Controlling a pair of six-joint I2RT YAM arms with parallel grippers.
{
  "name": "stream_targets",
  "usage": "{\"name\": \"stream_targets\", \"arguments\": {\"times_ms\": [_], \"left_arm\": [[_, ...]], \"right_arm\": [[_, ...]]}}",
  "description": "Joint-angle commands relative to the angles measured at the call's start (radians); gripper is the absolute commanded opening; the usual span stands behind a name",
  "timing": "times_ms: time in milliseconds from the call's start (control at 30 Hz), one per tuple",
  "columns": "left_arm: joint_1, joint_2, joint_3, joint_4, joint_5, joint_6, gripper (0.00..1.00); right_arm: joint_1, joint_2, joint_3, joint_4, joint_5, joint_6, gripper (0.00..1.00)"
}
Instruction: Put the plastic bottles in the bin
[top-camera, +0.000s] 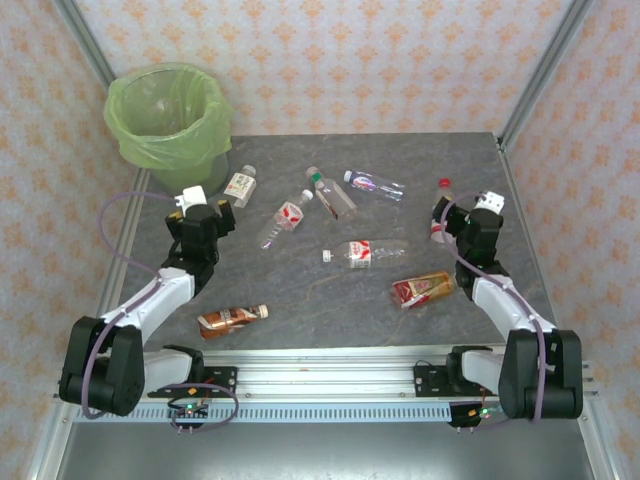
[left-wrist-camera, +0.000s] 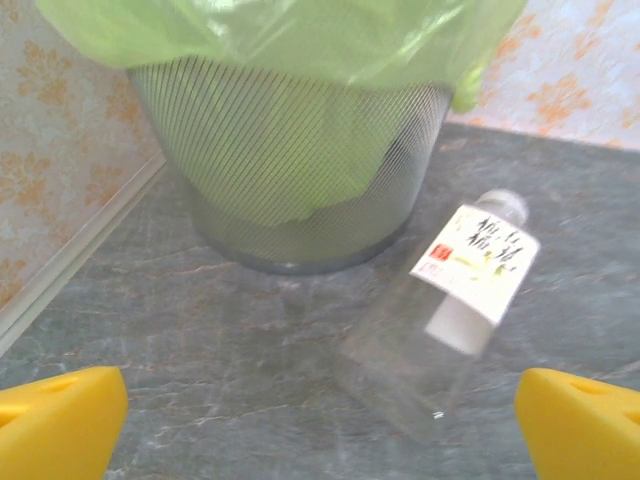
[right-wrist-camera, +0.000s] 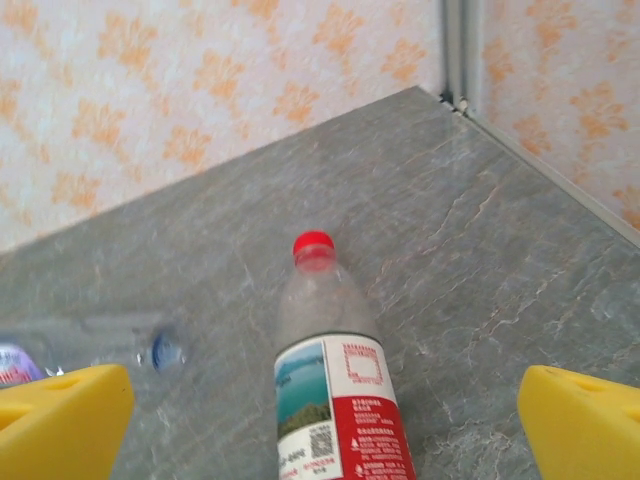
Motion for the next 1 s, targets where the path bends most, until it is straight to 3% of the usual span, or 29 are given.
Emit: {"name": "stream_targets", "arguments": {"times_ms": [0,367,533,800,967], "left_arm": [[-0.028,-0.026,0.119,-0.287,-0.049,-0.166,1.0],[-0.047,0.076,0.42,-0.821,0.324,-0.257,1.0],[-0.06,0.096,0.481,-1.143,0.35,-0.42,1.0],[-0.129,-0.056,0.373,-1.284,0.399,-0.813,1.0],[-0.191,-0.088,0.421,-1.519,0.295,-0.978,1.0]], "right_arm": [[0.002,-0.037,0.033,-0.128,0.034,0.12,0.99],[0.002,-0.05,0.026,-0.134,-0.066,0.311,0.99],[0.002,-0.05,0.023,-0.142,-0.074,0.312,0.99],[0.002,-0.044,0.038,-0.124,-0.137,0.311,0.99],[0.002,-0.043,0.042,-0.122,-0.165,0.309,0.99]]}}
